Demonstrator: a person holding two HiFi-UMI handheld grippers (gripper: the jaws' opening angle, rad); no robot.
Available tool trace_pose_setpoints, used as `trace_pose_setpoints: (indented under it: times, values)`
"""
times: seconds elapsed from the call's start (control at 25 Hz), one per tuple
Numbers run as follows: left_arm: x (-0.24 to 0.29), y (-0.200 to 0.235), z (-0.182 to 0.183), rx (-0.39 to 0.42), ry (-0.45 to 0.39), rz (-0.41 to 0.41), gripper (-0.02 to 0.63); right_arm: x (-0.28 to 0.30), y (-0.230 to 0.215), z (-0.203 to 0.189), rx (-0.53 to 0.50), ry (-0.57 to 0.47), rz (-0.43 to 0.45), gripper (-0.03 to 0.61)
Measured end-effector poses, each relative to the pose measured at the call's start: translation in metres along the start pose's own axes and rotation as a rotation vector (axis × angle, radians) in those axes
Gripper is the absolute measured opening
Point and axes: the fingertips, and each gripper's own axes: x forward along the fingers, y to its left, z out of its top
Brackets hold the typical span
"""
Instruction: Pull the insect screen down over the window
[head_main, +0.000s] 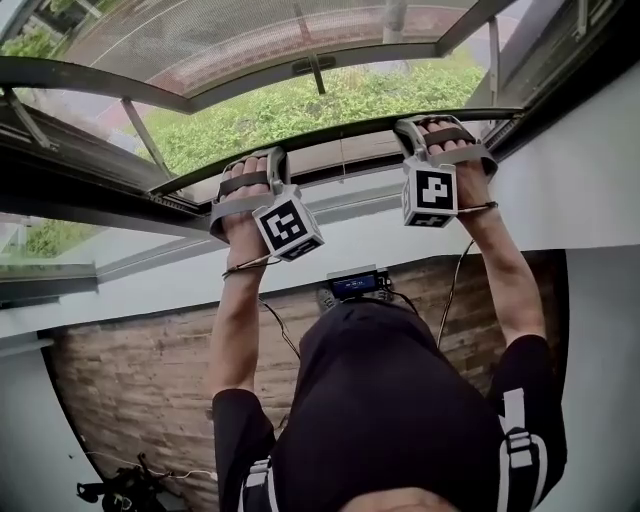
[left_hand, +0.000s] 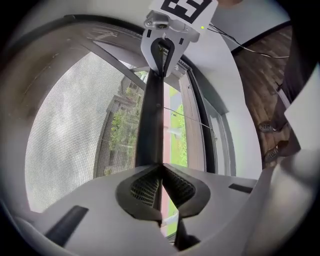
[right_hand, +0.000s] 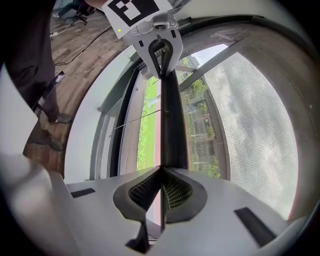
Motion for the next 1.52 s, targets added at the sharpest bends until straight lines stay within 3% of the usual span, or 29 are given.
trace_pose_setpoints:
  times: [0.32,0.64,0.84,1.12,1.28,1.52]
  values:
    - [0.007,-0.009,-0.004,0.015,0.035,-0.040,0.020,0.009,0.010,0.000,0.014,0.014,0.034,0.018]
    - [0.033,-0.058,-0.008,0.000,0.041,-0.156,0.020,0.036,0.058,-0.001,0.005,0.032,0.150,0.018]
    - [0.048,-0.074,-0.012,0.007,0.060,-0.181,0.020,0.044,0.073,0.005,0.050,0.015,0.205,0.018]
    - [0.061,-0.123,-0.018,0.023,0.084,-0.314,0.019,0.067,0.126,-0.001,0.010,0.050,0.300,0.018]
    - [0.071,-0.125,-0.019,0.008,0.083,-0.298,0.018,0.072,0.126,-0.002,0.010,0.063,0.311,0.018]
    - [0.080,-0.148,-0.020,-0.015,0.084,-0.348,0.018,0.083,0.150,0.000,0.009,0.069,0.363,0.018]
